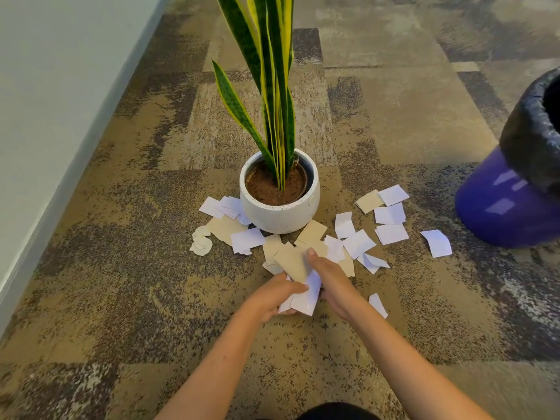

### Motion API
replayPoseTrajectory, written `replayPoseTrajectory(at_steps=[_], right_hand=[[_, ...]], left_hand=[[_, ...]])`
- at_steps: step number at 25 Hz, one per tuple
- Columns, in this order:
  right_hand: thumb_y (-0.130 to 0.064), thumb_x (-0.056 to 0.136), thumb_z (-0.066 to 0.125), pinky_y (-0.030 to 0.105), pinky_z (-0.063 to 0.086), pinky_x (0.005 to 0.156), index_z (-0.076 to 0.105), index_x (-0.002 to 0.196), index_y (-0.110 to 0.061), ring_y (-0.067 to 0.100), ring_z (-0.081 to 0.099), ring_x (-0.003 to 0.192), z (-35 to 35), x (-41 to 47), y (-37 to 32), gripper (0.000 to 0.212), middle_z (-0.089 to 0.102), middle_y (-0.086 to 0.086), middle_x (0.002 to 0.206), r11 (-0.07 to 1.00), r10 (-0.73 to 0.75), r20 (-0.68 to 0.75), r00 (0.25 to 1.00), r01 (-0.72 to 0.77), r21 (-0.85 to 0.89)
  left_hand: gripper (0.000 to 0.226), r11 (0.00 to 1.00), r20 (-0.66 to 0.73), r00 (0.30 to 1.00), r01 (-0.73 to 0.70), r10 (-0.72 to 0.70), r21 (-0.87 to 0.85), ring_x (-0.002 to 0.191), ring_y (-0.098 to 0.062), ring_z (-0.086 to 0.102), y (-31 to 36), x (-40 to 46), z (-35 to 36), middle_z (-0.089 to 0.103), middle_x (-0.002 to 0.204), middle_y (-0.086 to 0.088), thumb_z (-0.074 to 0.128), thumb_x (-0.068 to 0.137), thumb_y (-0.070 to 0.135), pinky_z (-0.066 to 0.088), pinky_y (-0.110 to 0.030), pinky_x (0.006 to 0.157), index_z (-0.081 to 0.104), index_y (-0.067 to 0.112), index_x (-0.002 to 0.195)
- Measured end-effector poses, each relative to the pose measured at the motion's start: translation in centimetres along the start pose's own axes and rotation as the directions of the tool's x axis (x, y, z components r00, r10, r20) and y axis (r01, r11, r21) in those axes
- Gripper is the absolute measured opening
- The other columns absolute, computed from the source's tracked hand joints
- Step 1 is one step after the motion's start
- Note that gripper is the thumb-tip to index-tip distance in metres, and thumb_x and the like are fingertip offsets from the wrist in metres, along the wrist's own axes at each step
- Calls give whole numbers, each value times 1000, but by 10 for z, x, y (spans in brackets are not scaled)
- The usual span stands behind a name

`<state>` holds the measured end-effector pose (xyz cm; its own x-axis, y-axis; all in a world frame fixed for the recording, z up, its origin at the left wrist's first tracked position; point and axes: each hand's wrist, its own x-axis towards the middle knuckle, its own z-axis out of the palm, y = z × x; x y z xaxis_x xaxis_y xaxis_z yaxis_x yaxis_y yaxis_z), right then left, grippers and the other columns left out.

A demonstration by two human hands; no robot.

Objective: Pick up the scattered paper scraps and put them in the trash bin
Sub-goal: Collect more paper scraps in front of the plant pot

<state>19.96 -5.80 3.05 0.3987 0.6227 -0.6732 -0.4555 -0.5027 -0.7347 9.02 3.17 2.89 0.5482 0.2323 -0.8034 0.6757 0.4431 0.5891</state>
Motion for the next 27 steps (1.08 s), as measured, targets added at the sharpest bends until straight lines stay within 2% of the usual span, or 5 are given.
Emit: replayPoseTrajectory(at_steps=[5, 11, 17, 20, 27], right_hand=[[-24, 87, 66, 44, 51, 94, 61, 106, -16, 29, 62, 106, 3, -2, 2, 21, 67, 10, 110, 978, -172, -55, 984, 164, -128], [-24, 91, 61, 47, 44, 104, 47, 136, -7, 30, 49, 123, -6, 3, -1, 51, 52, 12, 137, 993, -100, -246, 964, 83, -78], [-13, 91, 55, 28, 36, 63, 65, 100, -7, 24, 53, 84, 26, -14, 6, 15, 60, 9, 92, 781, -385, -170, 907, 222, -584], [-9, 89, 53, 19, 26, 53, 63, 87, -11, 17, 45, 69, 43, -20, 0, 10, 45, -1, 77, 672, -484, -143, 863, 262, -692], [1, 76, 59, 34, 58, 78, 56, 118, -16, 19, 66, 93, 34, -27, -22, 46, 66, 13, 104, 975, -83, 102, 991, 102, -198]], left_hand=[[40, 986, 91, 983, -150, 157, -76, 116, -23, 60, 0, 6, 3, 63, 125, -8, 57, 91, 7, 47, -39, 102, 50, 18, 130], [36, 914, -152, 979, -184, 136, -362, 76, -9, 57, -2, 1, -20, 62, 95, -1, 70, 83, 29, 46, -21, 62, 53, 20, 113], [57, 869, -99, 975, -222, 198, -443, 122, -26, 53, -1, 4, -1, 51, 135, 2, 51, 83, 62, 51, -53, 90, 30, 51, 136], [67, 824, -75, 966, -251, 248, -507, 104, -14, 62, -1, 4, 15, 63, 118, 12, 51, 75, 69, 53, -34, 79, 35, 50, 137], [30, 680, -119, 977, -208, 175, -703, 96, -19, 69, -10, 14, 5, 72, 103, -4, 58, 90, 39, 57, -34, 70, 63, 31, 118]])
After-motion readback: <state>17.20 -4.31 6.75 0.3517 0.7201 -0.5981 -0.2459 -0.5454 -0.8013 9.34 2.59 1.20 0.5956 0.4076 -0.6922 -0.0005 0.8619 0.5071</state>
